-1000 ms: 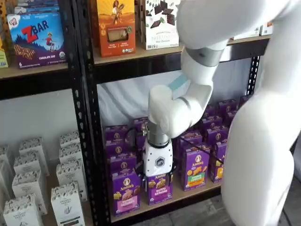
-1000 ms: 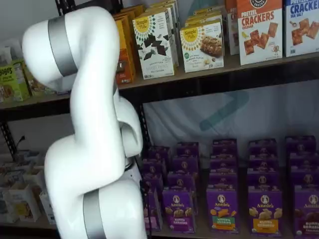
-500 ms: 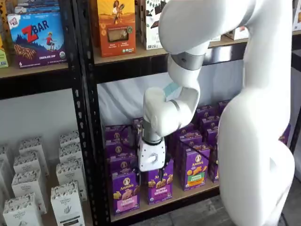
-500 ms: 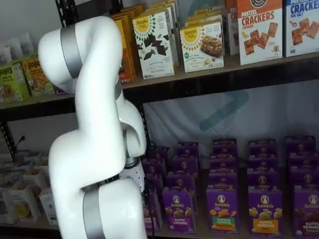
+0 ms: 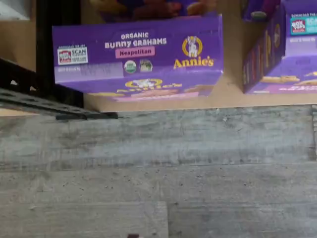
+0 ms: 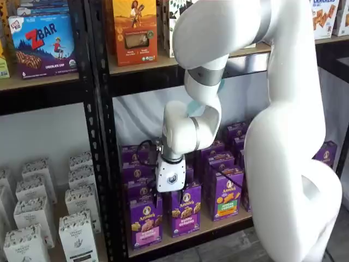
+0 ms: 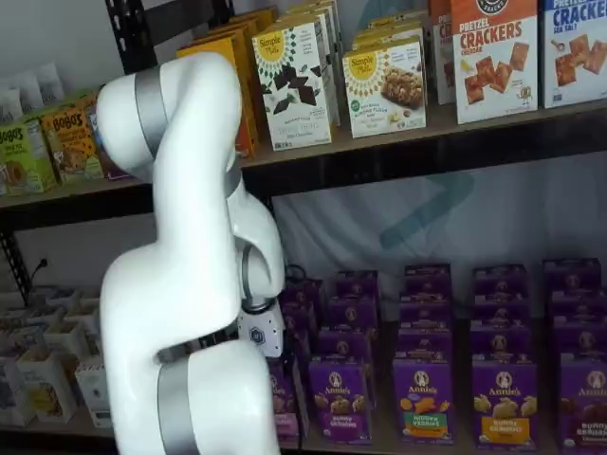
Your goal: Pick up the purple box with a pink patch in the middle, on the bottom shelf, the first box from the left
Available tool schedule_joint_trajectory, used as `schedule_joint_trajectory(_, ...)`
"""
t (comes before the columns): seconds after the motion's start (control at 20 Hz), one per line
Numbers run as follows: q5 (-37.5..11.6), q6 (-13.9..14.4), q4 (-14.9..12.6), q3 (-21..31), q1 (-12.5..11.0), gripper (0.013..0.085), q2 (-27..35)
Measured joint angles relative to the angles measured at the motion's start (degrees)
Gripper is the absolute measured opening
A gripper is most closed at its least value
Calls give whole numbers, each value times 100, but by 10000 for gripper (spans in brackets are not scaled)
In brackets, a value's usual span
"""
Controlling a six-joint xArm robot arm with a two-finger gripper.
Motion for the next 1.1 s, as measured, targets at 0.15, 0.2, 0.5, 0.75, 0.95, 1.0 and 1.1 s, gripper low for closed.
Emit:
schedule_joint_trajectory(0.15, 3, -160, 145, -191, -17, 850, 172)
schedule_joint_trajectory(0.2, 2, -299, 296, -244, -10, 850, 213)
schedule_joint_trajectory(0.5, 89, -267, 245, -506, -41, 850, 364)
schedule_joint_trajectory(0.75, 226, 203, -351, -733, -150, 850, 523)
schedule_joint_trajectory(0.95, 295, 441, -656, -909, -201, 850, 689)
schedule_joint_trajectory(1.0, 279, 412, -623, -931, -198, 850, 712)
schedule_joint_trajectory(1.1, 292, 322, -517, -1006, -187, 850, 773)
